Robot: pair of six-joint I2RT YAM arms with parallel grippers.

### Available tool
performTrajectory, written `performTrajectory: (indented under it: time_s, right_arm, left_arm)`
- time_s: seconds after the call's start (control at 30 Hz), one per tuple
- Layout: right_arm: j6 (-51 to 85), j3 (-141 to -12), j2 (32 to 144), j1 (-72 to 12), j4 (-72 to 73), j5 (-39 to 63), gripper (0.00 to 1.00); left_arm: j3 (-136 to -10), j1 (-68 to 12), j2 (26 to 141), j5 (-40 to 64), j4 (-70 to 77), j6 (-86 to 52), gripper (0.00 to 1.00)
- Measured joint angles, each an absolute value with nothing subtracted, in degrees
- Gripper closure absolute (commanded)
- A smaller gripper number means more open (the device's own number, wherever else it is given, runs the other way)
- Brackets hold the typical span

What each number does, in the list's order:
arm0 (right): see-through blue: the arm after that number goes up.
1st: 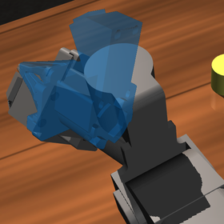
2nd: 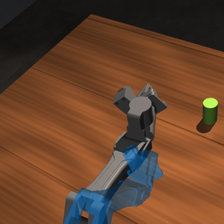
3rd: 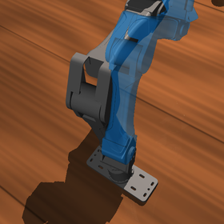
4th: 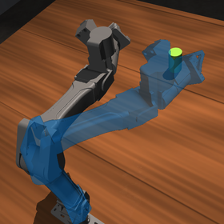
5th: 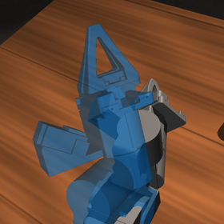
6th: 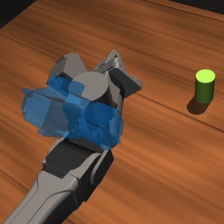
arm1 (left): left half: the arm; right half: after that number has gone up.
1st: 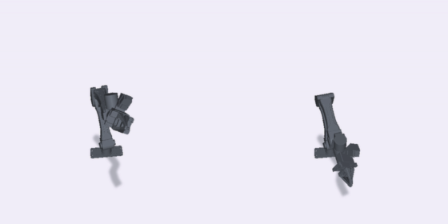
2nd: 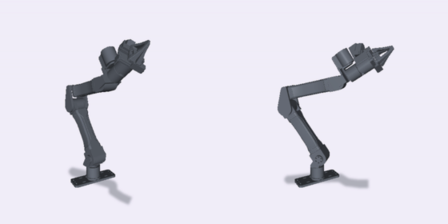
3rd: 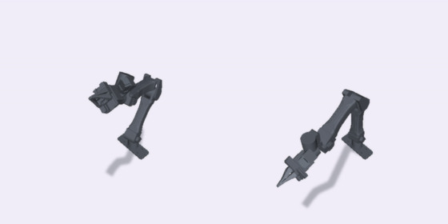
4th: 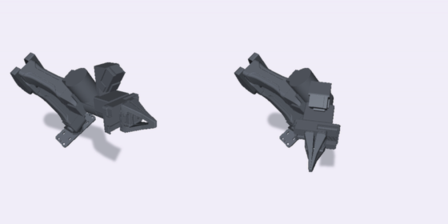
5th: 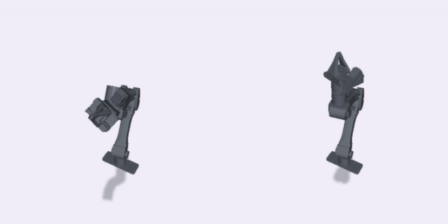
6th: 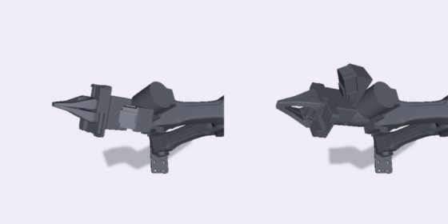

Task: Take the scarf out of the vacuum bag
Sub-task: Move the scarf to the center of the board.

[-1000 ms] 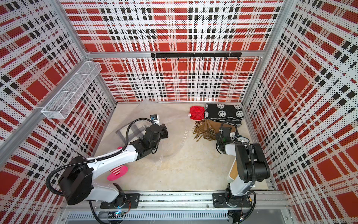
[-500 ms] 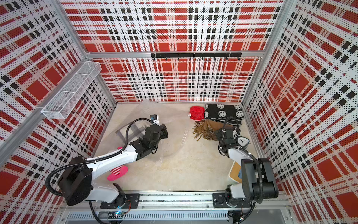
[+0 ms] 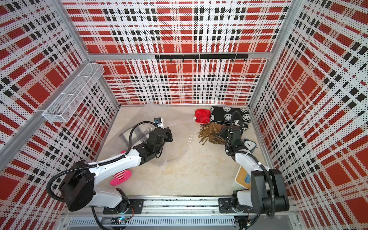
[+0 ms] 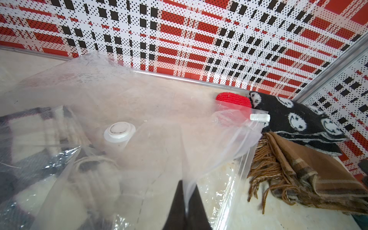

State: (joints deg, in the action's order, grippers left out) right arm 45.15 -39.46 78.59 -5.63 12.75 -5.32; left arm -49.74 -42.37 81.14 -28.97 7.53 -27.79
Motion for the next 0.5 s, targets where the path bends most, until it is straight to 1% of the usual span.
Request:
performTrajectory:
  time_s: [0.07,0.13,0.2,0.3,0.5]
  right_arm:
    - [44.01,-42.68,82.89,-5.48,14.39,-5.04,0.68]
    - [42.94,-45.52,87.31,-5.52,15.59,-4.54,0.72]
    - [42.19,-47.88,91.42,-5.87,16.05,-3.60,0.78]
    - [41.21,-48.23,95.13,-7.42,17.10,-2.68,0.84]
    - [40.01,-45.60,96.88,-13.13,18.92,-1.69,0.84]
  left_arm:
    - [-49.74,-42.37,81.08,-28.97,7.53,-27.79,1.00]
    - [-49.74,-42.37,81.06,-28.97,7.53,-27.77,1.00]
    - [-49.74,-42.37,81.06,-28.99,7.53,-27.77,1.00]
    - [-49.71,-42.37,81.06,-28.99,7.53,-27.77,1.00]
    - [-49.56,-42.41,81.03,-28.99,7.55,-27.75,1.00]
